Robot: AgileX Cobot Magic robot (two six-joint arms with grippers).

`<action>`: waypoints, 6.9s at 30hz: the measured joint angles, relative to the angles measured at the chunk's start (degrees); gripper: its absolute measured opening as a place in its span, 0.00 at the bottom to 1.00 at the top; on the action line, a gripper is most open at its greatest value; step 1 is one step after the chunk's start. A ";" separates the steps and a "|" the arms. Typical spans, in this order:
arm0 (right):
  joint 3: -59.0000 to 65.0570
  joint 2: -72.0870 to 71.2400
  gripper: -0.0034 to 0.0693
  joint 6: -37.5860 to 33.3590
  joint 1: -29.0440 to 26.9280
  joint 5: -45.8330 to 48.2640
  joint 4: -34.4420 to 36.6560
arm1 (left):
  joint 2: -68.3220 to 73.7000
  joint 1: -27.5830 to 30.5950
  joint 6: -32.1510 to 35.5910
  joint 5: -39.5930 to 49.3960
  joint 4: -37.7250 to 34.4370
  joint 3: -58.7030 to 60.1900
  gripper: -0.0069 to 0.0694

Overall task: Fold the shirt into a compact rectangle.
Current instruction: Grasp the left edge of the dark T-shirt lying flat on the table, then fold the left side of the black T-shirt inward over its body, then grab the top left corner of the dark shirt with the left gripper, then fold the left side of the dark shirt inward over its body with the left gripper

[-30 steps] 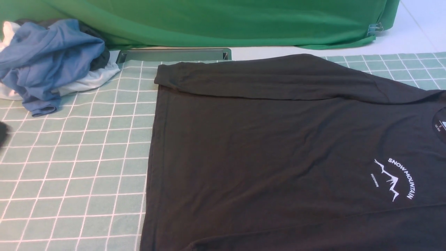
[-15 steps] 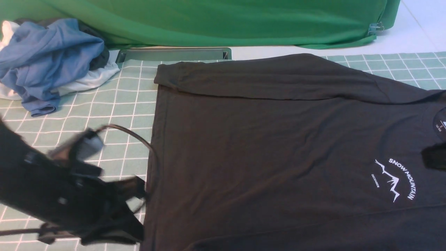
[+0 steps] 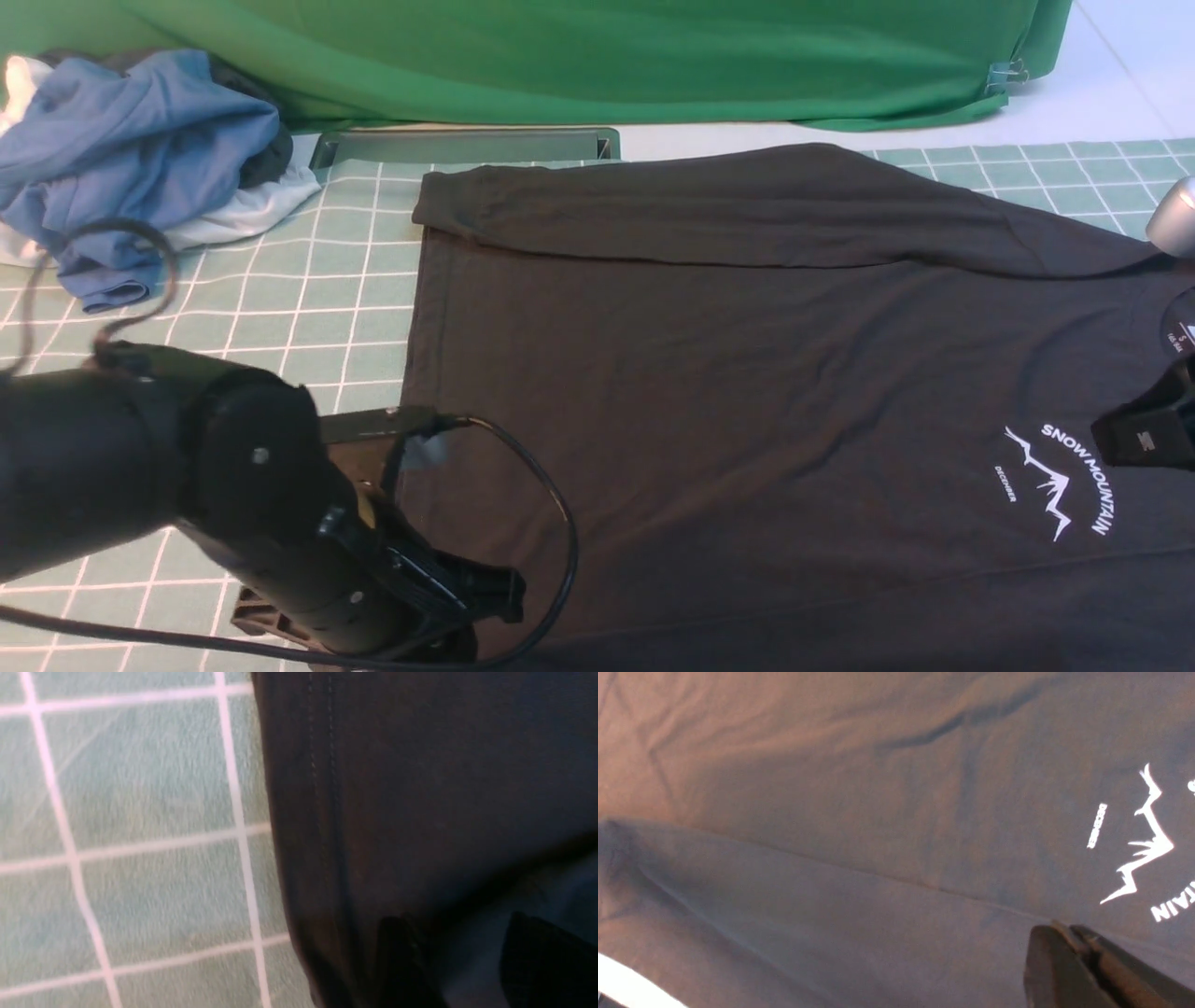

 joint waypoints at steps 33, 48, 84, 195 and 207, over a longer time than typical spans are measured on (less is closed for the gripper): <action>-0.18 0.00 0.15 -0.17 0.00 -2.44 -0.13 | 6.52 -0.05 6.74 -3.23 -11.00 0.52 0.14; -0.18 0.00 0.15 -0.17 0.00 -2.91 -0.13 | -3.16 6.90 2.61 -0.63 -10.50 -12.35 0.12; -0.18 0.00 0.23 -0.12 0.00 -5.89 -0.13 | 24.68 21.37 4.33 -9.69 -9.31 -34.17 0.34; -0.18 0.00 0.33 2.58 0.00 -9.47 -0.13 | 33.52 19.99 -8.47 28.16 -4.85 -69.96 0.12; -0.18 0.00 0.33 2.58 0.00 -9.47 -0.13 | 30.72 18.50 -12.81 28.08 -5.77 -55.78 0.12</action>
